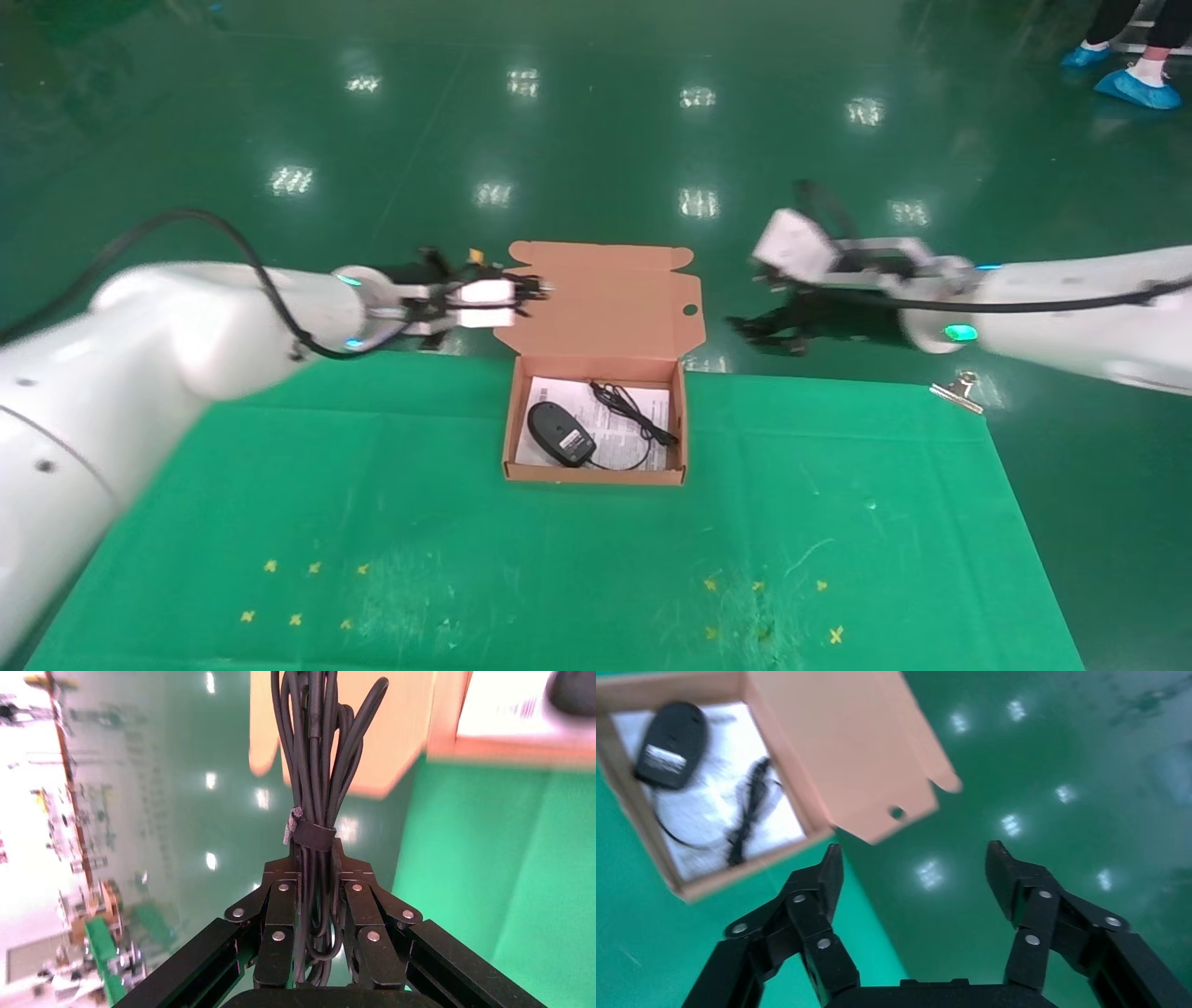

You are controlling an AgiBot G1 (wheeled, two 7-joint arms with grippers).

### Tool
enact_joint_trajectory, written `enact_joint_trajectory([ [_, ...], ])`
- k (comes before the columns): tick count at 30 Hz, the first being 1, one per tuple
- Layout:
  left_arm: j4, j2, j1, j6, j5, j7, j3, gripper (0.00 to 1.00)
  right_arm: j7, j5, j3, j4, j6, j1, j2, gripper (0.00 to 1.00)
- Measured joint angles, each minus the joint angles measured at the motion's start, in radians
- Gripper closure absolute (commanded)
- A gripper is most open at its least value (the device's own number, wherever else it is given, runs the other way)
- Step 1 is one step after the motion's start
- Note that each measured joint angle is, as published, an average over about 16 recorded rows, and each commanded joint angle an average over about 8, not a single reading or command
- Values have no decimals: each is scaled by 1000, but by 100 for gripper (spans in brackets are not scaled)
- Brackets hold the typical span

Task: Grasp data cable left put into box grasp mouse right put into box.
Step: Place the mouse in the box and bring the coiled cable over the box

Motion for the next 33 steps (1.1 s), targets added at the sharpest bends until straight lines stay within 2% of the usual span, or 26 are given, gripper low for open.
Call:
enact_joint_trajectory([
  [10, -47, 30, 61, -79, -195, 145, 61, 100, 158, -98, -28, 191, 0, 16, 183, 0],
  [19, -93, 31, 84, -76, -339, 219, 135, 100, 287, -177, -52, 315, -5, 16, 273, 0],
  [27, -100, 31, 88, -66, -405, 242, 173, 0, 338, -210, -61, 364, -8, 15, 301, 0],
  [33, -102, 31, 88, -66, -414, 245, 179, 0, 344, -215, -62, 370, -8, 15, 304, 0],
])
